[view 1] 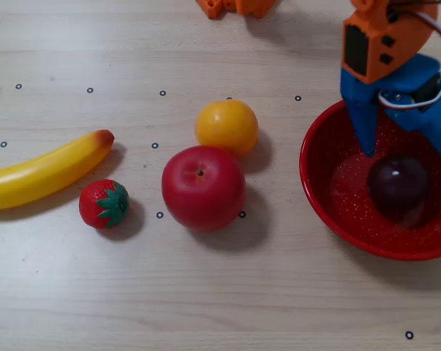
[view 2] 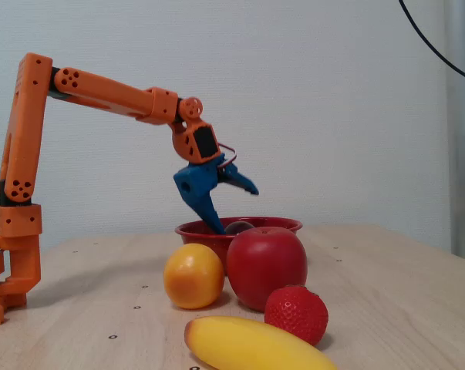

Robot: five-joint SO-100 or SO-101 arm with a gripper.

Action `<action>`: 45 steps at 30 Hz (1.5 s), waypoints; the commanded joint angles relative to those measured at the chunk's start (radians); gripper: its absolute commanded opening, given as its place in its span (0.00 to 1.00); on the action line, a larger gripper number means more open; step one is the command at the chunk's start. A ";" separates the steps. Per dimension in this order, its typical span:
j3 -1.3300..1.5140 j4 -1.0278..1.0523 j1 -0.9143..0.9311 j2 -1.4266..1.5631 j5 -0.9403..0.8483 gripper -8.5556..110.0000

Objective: Put plum in the red bowl.

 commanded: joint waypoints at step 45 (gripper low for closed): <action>1.657 -0.552 -0.466 1.804 -0.117 0.07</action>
